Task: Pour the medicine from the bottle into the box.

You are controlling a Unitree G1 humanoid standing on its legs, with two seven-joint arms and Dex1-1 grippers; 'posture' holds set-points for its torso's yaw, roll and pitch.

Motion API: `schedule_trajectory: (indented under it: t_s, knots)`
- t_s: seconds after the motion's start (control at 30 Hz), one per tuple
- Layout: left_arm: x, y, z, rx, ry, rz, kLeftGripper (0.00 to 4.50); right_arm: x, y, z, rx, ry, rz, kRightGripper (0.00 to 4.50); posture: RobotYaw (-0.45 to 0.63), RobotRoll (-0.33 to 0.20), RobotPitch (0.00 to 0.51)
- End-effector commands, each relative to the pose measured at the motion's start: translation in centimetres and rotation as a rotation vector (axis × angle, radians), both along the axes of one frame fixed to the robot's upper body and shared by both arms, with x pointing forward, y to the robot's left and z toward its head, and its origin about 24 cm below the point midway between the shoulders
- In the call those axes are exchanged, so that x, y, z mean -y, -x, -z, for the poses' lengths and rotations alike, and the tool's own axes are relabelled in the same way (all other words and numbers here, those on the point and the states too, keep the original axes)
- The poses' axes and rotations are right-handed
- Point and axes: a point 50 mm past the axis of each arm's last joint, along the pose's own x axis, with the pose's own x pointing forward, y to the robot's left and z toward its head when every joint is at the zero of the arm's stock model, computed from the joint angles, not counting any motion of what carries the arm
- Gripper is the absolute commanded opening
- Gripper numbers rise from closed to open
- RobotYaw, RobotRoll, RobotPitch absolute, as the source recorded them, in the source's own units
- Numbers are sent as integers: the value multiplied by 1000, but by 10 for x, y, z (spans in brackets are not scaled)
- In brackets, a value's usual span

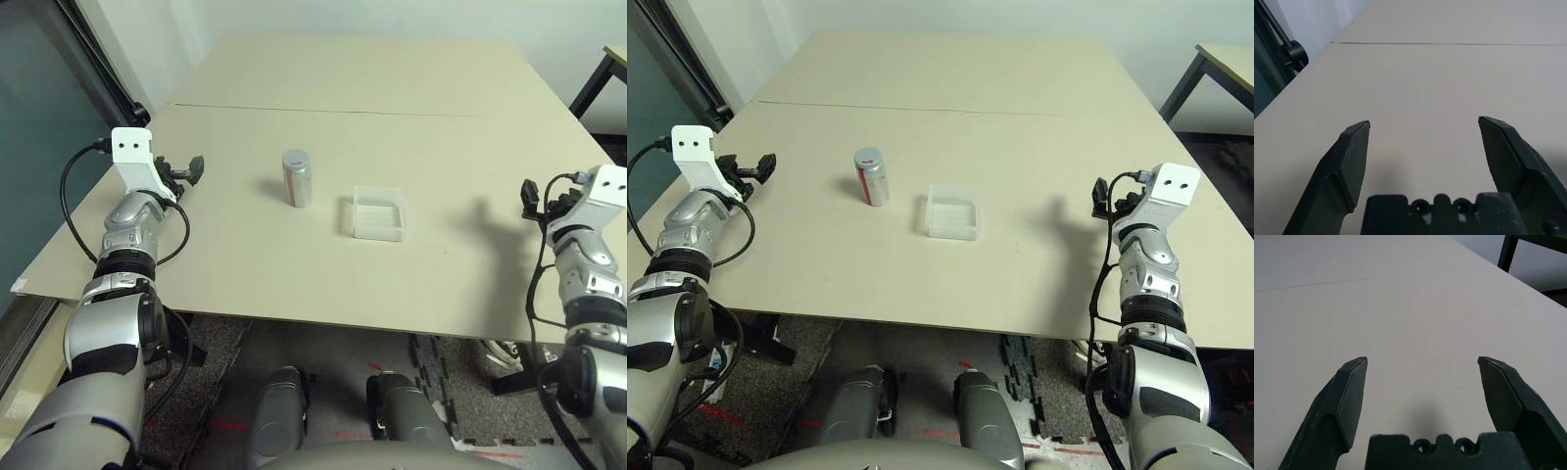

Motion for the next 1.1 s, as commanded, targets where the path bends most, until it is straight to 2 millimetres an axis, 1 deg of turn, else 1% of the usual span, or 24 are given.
schedule_trajectory:
  t_s: [0.03,0.13,0.23,0.3,0.4,0.47,0.57,0.7,0.77,0.83,0.9,0.97,1.1]
  knots:
    - [-5,2,0,-1,-11,-27,4447,5,1,-3,9,1,13,4500,72,0,78]
    - [-4,1,1,-3,-8,-32,4447,9,4,-1,2,5,25,4500,70,0,78]
    - [-3,-2,-8,19,-2,5,4447,12,3,-10,15,26,3,4500,56,0,87]
    - [-5,-2,-16,35,30,32,4447,14,2,-19,24,42,-29,4500,67,0,81]
    - [-7,1,-26,45,17,119,4447,15,2,-32,19,75,-109,4500,87,0,82]
    - [-6,6,-30,39,-7,216,4447,12,2,-41,-16,136,-231,4500,110,0,83]
    - [-3,21,-35,12,-42,325,4447,2,3,-52,-66,178,-418,4500,140,0,90]
    - [3,36,-42,-6,-54,389,4447,-10,3,-61,-79,179,-528,4500,160,0,94]
    - [10,46,-46,-20,-42,436,4447,-23,2,-69,-81,195,-623,4500,167,0,96]
    - [24,56,-47,-45,-38,514,4447,-42,2,-76,-90,192,-742,4500,169,0,100]
    - [37,62,-46,-67,-36,572,4447,-57,6,-75,-119,183,-832,4500,166,0,101]
    - [46,64,-44,-78,-22,598,4447,-66,11,-73,-151,179,-893,4500,163,0,102]
    - [65,59,-37,-94,-31,646,4447,-83,22,-67,-204,164,-987,4500,153,0,102]
